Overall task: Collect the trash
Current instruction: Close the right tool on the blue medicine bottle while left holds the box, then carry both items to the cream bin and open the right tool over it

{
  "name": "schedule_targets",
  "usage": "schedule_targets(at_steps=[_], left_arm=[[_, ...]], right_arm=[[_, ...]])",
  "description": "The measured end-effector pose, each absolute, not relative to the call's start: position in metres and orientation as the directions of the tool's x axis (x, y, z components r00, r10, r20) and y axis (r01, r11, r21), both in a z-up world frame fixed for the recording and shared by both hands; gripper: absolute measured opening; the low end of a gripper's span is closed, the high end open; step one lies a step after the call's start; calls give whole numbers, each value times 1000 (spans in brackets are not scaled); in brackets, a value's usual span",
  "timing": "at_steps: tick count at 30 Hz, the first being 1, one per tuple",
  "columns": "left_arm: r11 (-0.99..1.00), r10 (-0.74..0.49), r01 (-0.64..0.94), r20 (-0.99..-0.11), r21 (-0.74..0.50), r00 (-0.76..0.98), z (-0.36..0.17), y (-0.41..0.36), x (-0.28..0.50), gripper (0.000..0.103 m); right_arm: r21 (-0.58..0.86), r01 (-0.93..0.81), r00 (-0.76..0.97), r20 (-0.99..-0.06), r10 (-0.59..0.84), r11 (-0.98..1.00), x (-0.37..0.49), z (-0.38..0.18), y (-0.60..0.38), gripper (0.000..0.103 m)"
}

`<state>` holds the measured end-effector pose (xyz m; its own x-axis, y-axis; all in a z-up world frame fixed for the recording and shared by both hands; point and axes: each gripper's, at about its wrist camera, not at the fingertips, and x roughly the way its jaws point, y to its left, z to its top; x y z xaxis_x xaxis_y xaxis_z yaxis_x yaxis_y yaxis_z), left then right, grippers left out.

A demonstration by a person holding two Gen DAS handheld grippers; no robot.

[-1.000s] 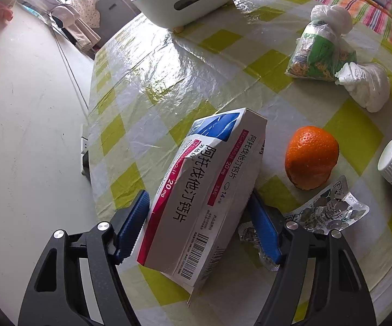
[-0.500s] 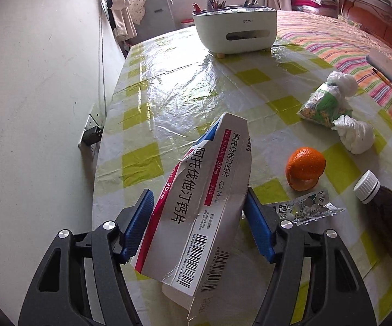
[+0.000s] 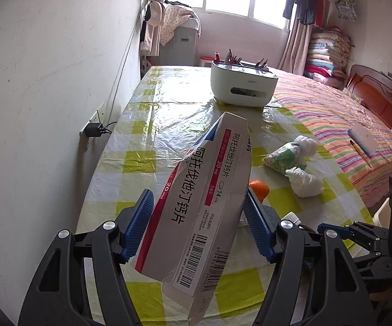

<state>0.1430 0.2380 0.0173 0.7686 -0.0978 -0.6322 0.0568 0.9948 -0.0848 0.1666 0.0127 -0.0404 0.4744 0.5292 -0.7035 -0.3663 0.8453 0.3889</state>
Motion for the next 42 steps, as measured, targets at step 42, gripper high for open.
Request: schedule_targets(at_steps=[42], left_arm=[[886, -457, 304, -549, -349, 700, -7, 90, 35, 66]], right_arm=[[643, -40, 781, -457, 426, 765, 72, -30, -144, 41]])
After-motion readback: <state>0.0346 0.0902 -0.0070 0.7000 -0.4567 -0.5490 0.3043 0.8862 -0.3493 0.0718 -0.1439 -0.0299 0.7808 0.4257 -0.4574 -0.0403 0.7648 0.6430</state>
